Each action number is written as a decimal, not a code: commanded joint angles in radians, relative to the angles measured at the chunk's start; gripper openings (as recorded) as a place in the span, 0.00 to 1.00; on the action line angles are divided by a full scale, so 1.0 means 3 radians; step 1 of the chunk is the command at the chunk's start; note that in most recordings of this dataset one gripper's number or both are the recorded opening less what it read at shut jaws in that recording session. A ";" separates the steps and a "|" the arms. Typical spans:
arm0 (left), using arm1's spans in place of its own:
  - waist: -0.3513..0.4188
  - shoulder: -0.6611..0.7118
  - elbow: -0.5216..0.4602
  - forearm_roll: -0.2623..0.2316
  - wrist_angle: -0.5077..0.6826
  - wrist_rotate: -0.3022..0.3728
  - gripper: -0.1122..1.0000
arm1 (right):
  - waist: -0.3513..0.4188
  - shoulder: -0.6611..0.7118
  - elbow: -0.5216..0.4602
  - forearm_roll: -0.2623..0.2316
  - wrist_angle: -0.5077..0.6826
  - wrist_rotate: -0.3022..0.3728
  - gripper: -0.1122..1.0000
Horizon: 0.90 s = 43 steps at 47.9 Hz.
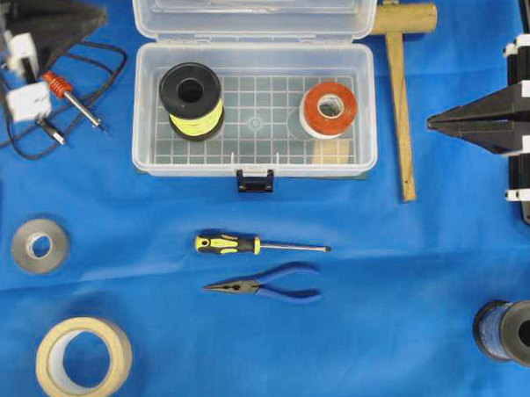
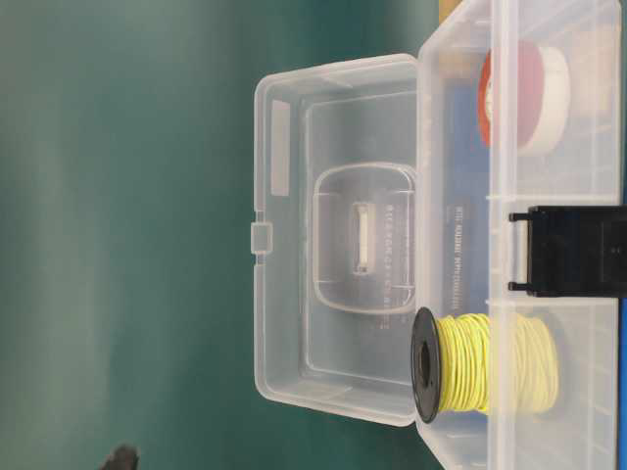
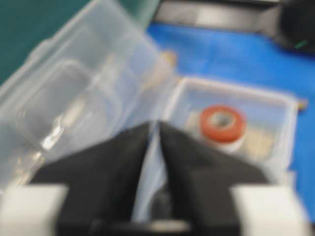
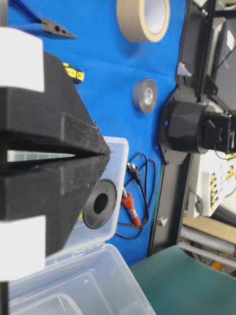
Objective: Close the tool box with the left arm.
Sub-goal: 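Move the left gripper up and over to the raised clear lid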
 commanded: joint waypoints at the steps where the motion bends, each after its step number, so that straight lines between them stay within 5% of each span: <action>1: 0.0123 0.0184 -0.0281 0.0000 0.0112 0.0118 0.33 | -0.0010 0.0031 -0.0072 0.0000 0.0031 -0.0005 0.10; 9: 0.0353 0.0670 -0.0665 0.0020 0.0225 0.0261 0.76 | -0.0015 0.0051 -0.0066 0.0000 0.0102 -0.0005 0.10; 13: 0.0516 0.0992 -0.0915 0.0046 0.0383 0.0266 0.91 | -0.0015 0.0066 -0.0056 0.0000 0.0112 -0.0005 0.10; 28: 0.0885 0.1871 -0.1846 0.0077 0.0915 0.0276 0.91 | -0.0020 0.0169 -0.0036 0.0000 0.0118 -0.0005 0.10; 43: 0.1007 0.2378 -0.2153 0.0082 0.1079 0.0271 0.91 | -0.0020 0.0199 -0.0026 0.0000 0.0118 -0.0005 0.10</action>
